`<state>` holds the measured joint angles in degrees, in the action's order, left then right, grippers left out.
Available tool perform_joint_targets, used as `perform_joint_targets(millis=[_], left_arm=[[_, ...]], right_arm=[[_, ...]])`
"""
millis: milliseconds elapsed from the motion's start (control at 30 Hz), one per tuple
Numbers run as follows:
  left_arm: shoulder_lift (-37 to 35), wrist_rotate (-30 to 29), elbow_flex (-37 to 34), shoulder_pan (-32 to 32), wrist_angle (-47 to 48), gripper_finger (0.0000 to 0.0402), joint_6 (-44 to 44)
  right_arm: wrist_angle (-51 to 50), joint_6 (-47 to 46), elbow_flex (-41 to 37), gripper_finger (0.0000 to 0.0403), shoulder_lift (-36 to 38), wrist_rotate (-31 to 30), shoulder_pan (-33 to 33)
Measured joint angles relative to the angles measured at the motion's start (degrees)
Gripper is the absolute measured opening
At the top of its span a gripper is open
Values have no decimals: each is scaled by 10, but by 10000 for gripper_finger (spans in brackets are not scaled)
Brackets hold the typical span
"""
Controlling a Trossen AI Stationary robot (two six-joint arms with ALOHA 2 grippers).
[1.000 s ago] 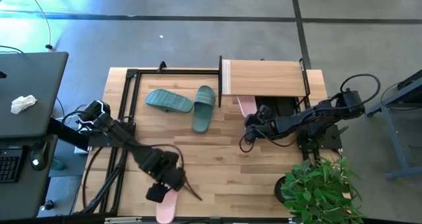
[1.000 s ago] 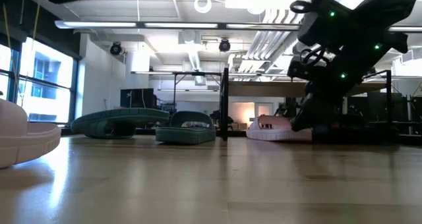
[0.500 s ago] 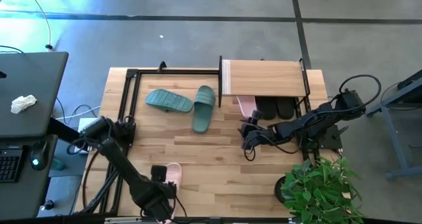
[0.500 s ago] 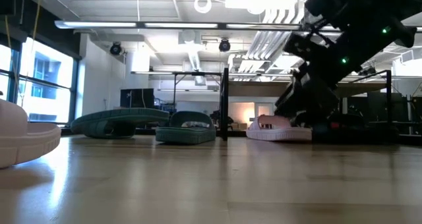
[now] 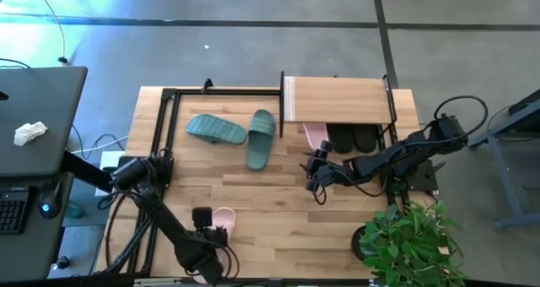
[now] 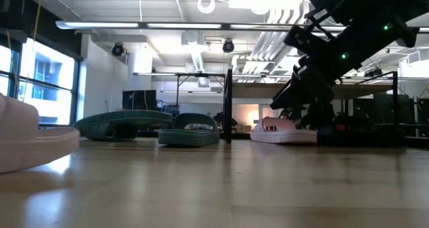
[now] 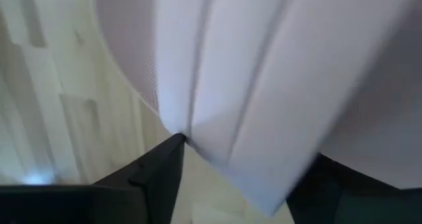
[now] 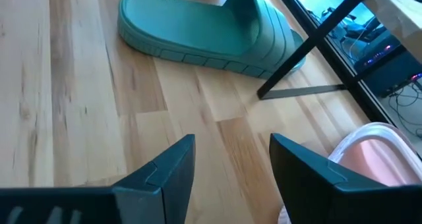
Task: Pick and place slides into the shelf
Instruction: Put the pink slipper under the shelf
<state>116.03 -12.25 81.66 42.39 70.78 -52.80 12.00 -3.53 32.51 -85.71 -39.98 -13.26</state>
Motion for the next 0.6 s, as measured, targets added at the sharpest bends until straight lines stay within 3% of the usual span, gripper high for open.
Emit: perform_joint_targets(millis=[133,400,600], left_arm=[[0,-21,0,0,0,160,0],[0,-72,0,0,0,15,-3],[0,-169,8,-1,8,9,-28]], right_arm=[[0,-5,0,185,0,0,0],[0,-14,0,185,0,16,0],[0,-45,0,185,0,40,1]])
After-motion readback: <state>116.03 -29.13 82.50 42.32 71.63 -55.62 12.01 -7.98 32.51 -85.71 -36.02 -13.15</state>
